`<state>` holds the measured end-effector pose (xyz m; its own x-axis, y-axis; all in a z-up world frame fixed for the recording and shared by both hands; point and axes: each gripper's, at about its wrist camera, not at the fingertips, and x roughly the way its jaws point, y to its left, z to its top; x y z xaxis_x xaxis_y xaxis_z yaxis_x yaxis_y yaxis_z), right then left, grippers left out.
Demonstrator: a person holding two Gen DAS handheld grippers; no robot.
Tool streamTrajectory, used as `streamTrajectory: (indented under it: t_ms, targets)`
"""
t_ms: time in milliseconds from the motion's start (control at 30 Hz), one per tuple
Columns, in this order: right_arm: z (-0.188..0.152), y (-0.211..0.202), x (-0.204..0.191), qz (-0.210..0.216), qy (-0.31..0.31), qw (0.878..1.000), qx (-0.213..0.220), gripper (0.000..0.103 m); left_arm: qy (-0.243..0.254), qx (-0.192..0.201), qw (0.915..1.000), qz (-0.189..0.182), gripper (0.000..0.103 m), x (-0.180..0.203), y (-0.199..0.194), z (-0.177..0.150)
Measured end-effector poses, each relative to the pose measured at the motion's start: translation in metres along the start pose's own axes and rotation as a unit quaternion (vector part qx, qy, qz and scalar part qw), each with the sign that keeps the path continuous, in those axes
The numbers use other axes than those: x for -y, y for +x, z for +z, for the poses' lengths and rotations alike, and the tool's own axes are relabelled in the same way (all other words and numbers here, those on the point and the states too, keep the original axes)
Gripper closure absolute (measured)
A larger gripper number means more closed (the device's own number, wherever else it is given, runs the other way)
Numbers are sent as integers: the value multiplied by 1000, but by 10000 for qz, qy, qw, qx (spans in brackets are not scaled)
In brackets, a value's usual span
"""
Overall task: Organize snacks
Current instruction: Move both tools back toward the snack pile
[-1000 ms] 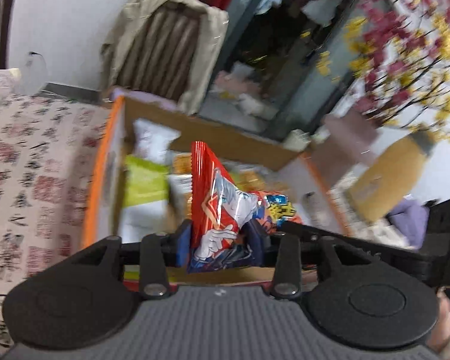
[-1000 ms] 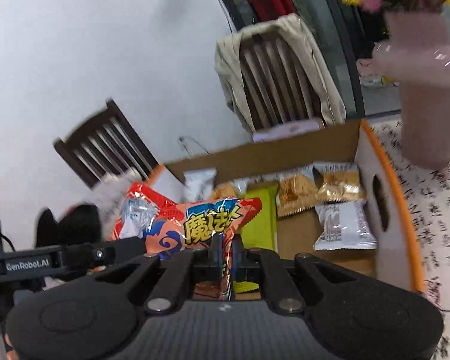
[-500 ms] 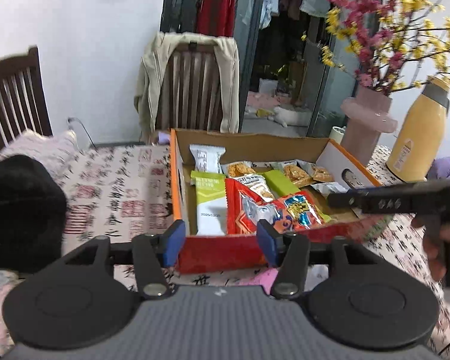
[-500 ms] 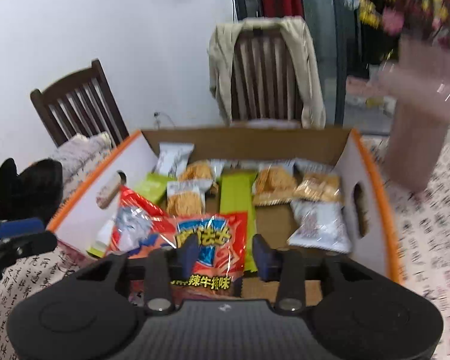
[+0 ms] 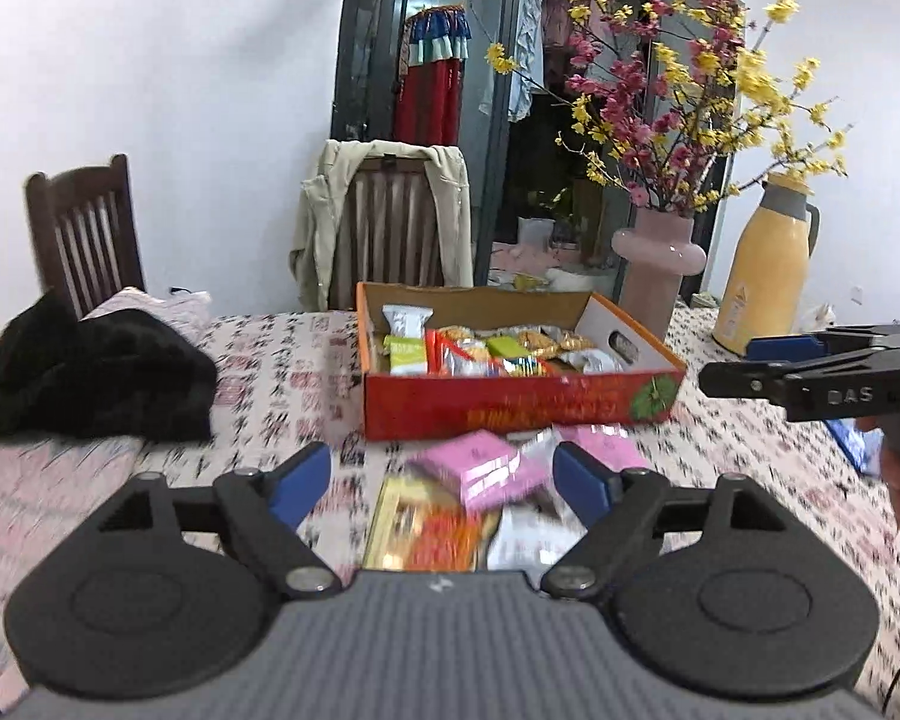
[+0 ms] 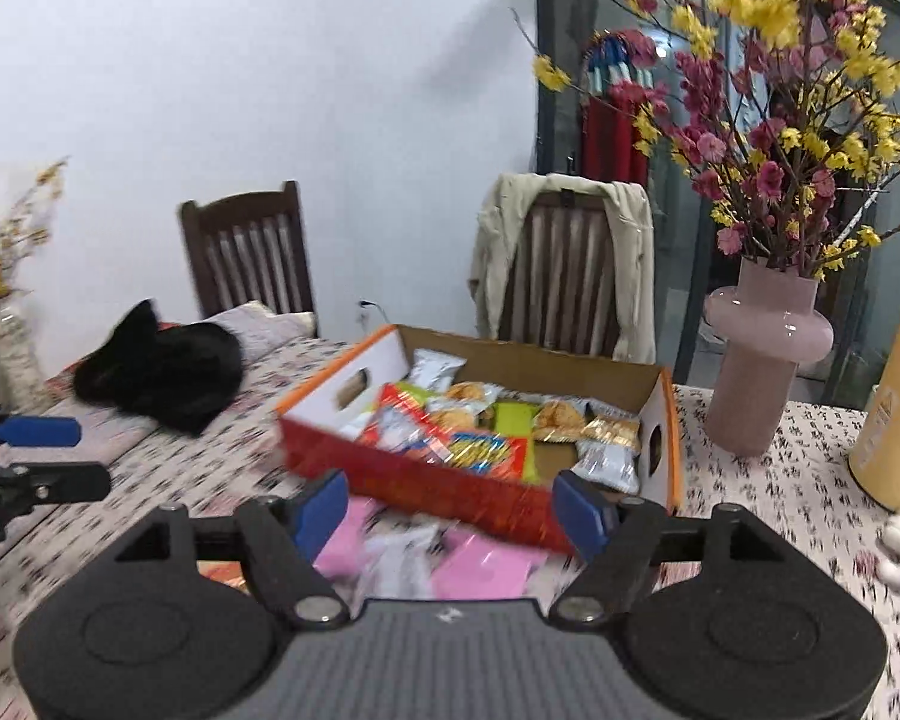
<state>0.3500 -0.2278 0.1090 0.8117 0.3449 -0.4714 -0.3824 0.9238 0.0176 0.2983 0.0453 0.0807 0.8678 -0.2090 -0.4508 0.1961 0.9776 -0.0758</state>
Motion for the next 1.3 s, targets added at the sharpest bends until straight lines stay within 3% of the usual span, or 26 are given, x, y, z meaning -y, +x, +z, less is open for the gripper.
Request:
streamTrajectory:
  t_ms: [300,533,667,1067,1300]
  targets:
    - [-82,-67,-35,-86,34,9998,170,21,-356,131,9993,62,14,13,-63,-64]
    - [-145,-100,-48,-288,256,9991,-153,19,-412,-285,9985,229,14,19,-81,-111]
    - [-168,-109,-51,-284,327,9983,-400,19,-415,-409,9979,299,13,18,-83,-122]
    - [-172,-102,-49,-341,428,9974,-471,18,-383,-512,9977,234,10,21,-68,-116]
    - [-146,-81,-35,-144,647,9963,-547,18,-268,-385,9981,402,10,2,-41,-83]
